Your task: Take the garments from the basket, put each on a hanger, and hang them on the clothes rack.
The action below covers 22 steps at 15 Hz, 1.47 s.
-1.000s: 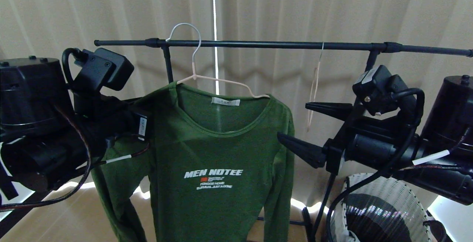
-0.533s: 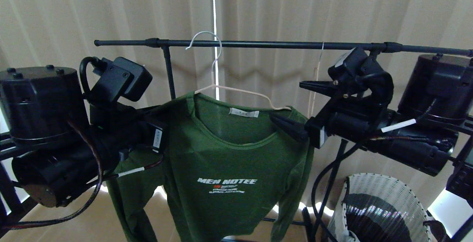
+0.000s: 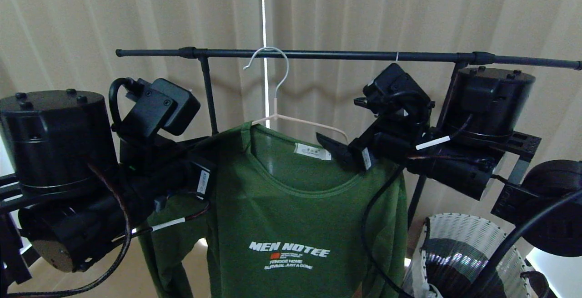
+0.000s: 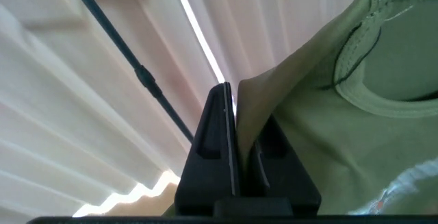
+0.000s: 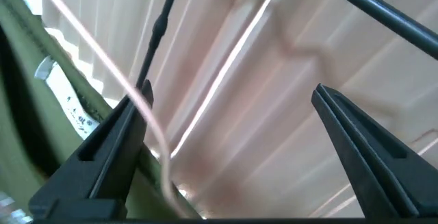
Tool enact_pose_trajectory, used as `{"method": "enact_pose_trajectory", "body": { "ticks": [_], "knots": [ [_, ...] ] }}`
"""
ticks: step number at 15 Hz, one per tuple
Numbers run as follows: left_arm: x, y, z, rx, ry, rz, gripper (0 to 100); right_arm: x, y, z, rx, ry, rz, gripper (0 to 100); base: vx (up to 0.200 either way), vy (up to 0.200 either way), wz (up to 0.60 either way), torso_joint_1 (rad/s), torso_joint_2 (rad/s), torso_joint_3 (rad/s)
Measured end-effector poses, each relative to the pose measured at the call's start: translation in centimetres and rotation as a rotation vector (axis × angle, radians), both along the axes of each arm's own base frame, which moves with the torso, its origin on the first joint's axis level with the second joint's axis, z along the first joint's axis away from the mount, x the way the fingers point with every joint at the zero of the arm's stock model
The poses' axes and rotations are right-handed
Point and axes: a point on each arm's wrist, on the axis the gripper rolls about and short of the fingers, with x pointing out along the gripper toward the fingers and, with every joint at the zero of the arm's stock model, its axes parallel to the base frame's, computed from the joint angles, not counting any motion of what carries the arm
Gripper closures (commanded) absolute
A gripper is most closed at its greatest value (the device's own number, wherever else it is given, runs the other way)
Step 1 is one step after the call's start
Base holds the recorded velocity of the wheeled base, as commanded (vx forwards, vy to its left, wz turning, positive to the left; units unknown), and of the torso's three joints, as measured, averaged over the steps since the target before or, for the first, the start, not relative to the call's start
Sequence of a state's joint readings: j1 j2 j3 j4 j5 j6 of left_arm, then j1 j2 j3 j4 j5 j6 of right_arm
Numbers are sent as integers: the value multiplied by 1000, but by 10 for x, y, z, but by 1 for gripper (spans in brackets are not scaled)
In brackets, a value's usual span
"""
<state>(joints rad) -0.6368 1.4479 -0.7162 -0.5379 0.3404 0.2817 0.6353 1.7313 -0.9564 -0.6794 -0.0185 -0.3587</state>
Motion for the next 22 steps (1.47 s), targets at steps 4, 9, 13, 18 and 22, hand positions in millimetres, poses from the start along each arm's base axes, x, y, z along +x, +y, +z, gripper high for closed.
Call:
{"method": "enact_pose_trajectory", "body": {
  "ticks": [4,9,13,18,22],
  "knots": [
    [0,-1,-1,3,2,1,100,-4,9,-4,-9,9,22,100,0,0,0,0,0,0],
    [0,-2,0,1,0,-4,100,-5,12,-6,-13,15,31,100,0,0,0,0,0,0],
    [0,-2,-1,4,1,0,100,-5,12,-7,-13,16,30,100,0,0,0,0,0,0],
    [-1,-1,-2,2,6,-1,0,-7,9,-4,-9,8,10,100,0,0,0,0,0,0],
    [-2,-1,-1,-1,2,2,0,-10,6,-1,-5,3,3,100,0,0,0,0,0,0]
  ]
}}
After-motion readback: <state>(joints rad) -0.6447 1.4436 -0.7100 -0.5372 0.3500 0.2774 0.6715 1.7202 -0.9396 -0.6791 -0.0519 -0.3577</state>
